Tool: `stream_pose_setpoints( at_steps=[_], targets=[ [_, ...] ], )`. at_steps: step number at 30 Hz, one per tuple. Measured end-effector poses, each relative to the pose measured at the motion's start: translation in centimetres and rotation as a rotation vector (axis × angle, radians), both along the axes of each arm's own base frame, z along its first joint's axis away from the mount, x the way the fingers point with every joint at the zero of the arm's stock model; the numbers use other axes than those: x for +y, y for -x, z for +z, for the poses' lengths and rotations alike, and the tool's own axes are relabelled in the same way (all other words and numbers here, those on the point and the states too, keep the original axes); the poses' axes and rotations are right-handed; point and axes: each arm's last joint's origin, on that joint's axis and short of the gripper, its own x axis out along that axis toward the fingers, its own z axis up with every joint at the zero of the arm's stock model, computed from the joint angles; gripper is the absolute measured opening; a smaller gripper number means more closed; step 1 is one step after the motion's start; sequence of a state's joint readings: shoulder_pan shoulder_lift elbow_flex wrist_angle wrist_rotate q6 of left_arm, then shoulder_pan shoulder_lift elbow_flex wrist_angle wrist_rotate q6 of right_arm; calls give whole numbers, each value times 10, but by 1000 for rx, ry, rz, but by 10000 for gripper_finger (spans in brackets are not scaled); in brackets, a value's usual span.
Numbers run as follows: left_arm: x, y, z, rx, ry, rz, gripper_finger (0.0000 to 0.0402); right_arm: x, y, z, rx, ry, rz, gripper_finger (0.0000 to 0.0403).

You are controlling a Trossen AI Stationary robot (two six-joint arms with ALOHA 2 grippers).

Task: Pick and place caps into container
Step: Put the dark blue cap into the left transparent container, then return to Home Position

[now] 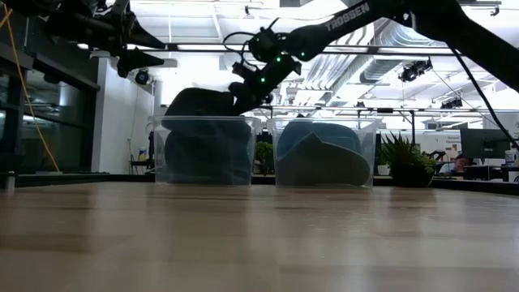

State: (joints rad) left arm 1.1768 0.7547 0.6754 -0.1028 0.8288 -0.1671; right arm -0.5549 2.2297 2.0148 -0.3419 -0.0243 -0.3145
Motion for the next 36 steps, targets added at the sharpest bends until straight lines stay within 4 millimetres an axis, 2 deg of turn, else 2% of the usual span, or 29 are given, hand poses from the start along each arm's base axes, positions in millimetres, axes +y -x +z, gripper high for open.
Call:
stream_pose_setpoints(
  at_steps=[6, 11, 22, 26, 29, 36],
  targets=[
    [-1, 0, -1, 3, 4, -13, 232, 10, 6, 9, 58, -7, -20, 0],
    [-9, 4, 2, 15, -40, 12, 232, 26, 15, 30, 110, 2, -44, 0],
    [-42, 19, 1, 71, -67, 60, 232, 72, 63, 111, 98, 23, -24, 0],
    [-53, 24, -14, 31, -71, 68, 232, 92, 81, 136, 82, 19, 15, 0],
    [-58, 26, -35, -28, -50, 83, 232, 108, 87, 146, 77, 14, 53, 0],
    [-65, 29, -73, -154, -40, 88, 232, 142, 84, 148, 102, -20, 129, 0]
  ],
)
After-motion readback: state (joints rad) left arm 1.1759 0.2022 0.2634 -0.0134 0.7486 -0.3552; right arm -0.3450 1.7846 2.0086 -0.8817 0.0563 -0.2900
